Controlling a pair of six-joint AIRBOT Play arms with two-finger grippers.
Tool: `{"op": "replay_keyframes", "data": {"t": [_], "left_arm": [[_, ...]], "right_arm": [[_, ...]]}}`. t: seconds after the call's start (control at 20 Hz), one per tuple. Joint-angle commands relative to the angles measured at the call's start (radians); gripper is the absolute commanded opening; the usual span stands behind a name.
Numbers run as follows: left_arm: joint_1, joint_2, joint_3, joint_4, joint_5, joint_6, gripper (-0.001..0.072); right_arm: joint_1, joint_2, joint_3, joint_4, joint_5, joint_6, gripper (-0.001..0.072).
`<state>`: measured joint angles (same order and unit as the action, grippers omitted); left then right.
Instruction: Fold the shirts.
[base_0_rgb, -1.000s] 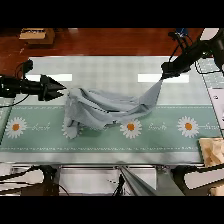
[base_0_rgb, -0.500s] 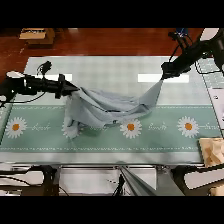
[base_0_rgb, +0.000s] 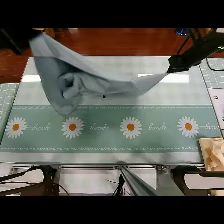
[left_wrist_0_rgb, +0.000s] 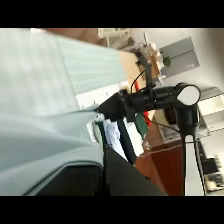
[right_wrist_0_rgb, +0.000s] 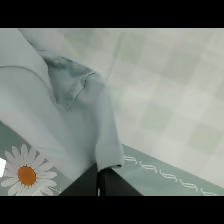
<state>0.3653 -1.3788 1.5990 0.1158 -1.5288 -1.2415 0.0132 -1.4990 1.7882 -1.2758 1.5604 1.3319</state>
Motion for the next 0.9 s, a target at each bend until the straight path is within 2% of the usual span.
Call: {"op": "replay_keyframes", "data": {"t": [0.0,0.25,0.4,0.5,0.65,0.75,0.85], "left_arm": [[0.076,0.061,0.198,-0.016,-0.038,-0.106,0.0022],[0.172,0.167,0.416,-0.020,-0.021,-0.145,0.0021],[0.239,0.277,0.512,-0.023,0.018,-0.151,0.0021],[0.290,0.386,0.513,-0.021,0.026,-0.148,0.0021],[0.328,0.536,0.513,0.003,0.017,-0.148,0.0021],[0.328,0.610,0.513,0.097,0.008,-0.153,0.0022],[0.328,0.645,0.505,0.205,-0.056,-0.214,0.0021]], "right_arm": [[0.000,0.160,0.001,-0.044,-0.080,-0.006,0.0014],[0.000,0.510,0.002,-0.162,-0.337,0.022,0.0014],[0.000,0.736,0.002,-0.257,-0.584,0.133,0.0014],[0.000,0.859,0.002,-0.306,-0.678,0.202,0.0013],[0.000,0.987,0.002,-0.401,-0.628,0.298,0.0013],[0.000,1.021,0.002,-0.453,-0.507,0.306,0.0013],[0.000,1.012,0.002,-0.485,-0.356,0.295,0.0013]]}}
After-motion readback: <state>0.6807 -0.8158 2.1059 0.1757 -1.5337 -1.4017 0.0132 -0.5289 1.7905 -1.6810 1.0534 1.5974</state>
